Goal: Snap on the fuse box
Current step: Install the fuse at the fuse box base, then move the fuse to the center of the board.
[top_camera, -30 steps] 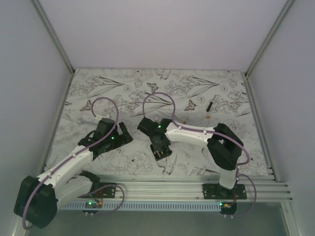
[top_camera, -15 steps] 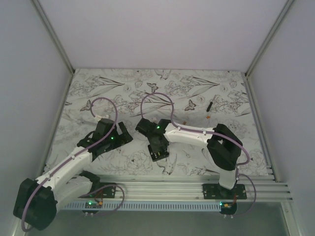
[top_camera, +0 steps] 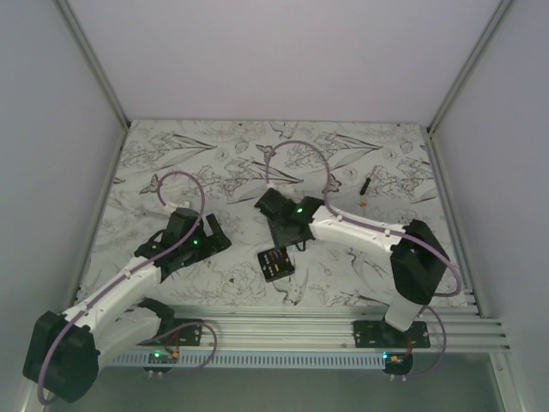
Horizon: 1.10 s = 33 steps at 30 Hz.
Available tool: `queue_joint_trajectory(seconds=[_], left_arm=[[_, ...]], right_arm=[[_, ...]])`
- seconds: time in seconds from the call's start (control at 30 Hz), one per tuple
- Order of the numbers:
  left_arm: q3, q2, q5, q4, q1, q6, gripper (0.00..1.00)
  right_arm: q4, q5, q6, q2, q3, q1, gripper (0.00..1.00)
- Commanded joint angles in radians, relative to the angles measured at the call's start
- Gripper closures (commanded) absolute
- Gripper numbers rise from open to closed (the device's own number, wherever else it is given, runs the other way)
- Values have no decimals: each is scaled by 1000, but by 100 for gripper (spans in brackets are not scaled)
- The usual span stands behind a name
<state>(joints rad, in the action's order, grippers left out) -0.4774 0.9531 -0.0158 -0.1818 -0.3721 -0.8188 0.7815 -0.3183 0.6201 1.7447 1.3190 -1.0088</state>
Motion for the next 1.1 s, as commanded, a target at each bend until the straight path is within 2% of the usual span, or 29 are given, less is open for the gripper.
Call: queue_joint_trajectory(seconds=[0.0, 0.17, 0.3, 0.47, 0.63, 1.07], left_arm=[[5, 12, 13, -22, 6, -4, 0], [-5, 47, 10, -20, 5, 2, 0], [-14, 80, 11, -18, 6, 6, 0], [-18, 98, 7, -16, 6, 10, 0], [-19, 106, 2, -14, 6, 12, 0], [-21, 114, 5, -14, 7, 13, 0]], right_arm=[[-93, -88, -35, -49, -80, 129, 45], [-224, -108, -57, -40, -149, 278, 44], [-279, -106, -89, 24, -121, 346, 44], [-329, -101, -96, 101, -83, 406, 50], [-358, -100, -66, 144, -72, 446, 61], [-382, -6, -13, 165, -81, 487, 74]])
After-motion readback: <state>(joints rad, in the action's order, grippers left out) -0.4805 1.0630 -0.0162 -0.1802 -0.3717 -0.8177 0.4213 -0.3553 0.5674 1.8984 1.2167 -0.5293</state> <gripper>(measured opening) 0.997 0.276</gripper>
